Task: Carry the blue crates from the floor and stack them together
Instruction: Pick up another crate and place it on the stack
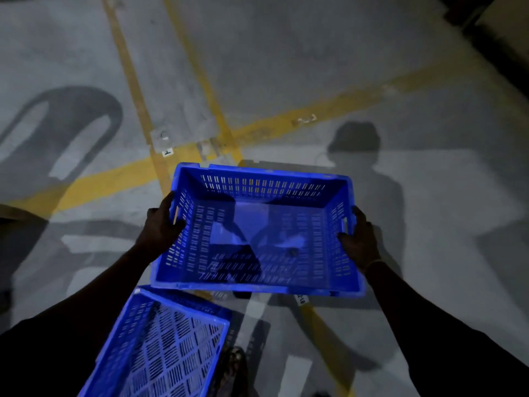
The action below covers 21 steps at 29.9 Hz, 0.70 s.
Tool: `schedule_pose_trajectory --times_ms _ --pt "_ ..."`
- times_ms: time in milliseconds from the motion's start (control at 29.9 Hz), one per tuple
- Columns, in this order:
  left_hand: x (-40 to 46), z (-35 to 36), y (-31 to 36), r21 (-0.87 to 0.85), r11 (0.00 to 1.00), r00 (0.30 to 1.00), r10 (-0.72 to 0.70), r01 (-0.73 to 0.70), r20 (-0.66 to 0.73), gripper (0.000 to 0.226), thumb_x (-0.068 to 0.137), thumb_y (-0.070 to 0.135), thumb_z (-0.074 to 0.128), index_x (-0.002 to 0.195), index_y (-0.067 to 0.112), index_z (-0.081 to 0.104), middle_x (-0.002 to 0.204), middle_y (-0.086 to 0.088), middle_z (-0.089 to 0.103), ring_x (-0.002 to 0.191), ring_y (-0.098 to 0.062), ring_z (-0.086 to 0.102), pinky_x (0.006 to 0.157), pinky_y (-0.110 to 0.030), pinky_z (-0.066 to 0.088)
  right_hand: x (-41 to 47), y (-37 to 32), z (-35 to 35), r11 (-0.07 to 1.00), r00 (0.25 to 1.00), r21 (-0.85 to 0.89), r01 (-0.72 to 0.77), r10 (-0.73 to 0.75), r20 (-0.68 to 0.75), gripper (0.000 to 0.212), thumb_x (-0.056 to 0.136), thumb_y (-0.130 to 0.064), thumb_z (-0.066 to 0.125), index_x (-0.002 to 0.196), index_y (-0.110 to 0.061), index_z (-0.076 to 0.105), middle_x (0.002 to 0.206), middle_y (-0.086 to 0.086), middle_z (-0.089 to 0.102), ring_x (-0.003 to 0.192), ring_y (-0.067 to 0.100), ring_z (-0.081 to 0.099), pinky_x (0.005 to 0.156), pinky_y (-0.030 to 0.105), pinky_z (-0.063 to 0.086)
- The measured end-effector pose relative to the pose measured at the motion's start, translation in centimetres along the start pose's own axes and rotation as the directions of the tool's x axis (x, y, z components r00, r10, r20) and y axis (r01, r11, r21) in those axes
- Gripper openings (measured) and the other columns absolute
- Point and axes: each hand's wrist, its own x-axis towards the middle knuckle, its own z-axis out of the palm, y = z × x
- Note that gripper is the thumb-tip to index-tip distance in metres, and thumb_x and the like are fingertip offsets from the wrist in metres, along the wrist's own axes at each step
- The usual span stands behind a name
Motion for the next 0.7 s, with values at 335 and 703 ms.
schedule_pose_trajectory --times_ms 335,703 --pt "-10.9 -14.8 17.1 0.17 0.954 0.968 0.25 -0.249 0.017 0.073 0.093 0.018 0.053 0.157 0.03 0.021 0.124 -0.025 0.044 0.102 -0.04 0.058 0.082 -0.043 0.047 -13.4 -11.8 -18.6 0.998 0.991 0.011 0.058 -0.056 -0.125 0.073 0.082 -0.01 0.055 0.153 -0.017 0.037 0.099 0.016 0.045 0.084 0.037 0.055 0.073 0.031 0.035" --pt "-23.5 -21.9 32.9 0.279 0.767 0.816 0.546 -0.579 0.192 0.073 0.095 0.005 0.053 0.159 0.015 0.02 0.123 -0.025 0.044 0.108 -0.042 0.057 0.087 -0.037 0.044 -31.0 -10.7 -34.7 0.998 0.956 0.048 0.027 -0.012 -0.294 0.077 0.083 -0.003 0.058 0.153 -0.024 0.036 0.115 0.021 0.064 0.105 0.04 0.062 0.086 0.041 0.046"
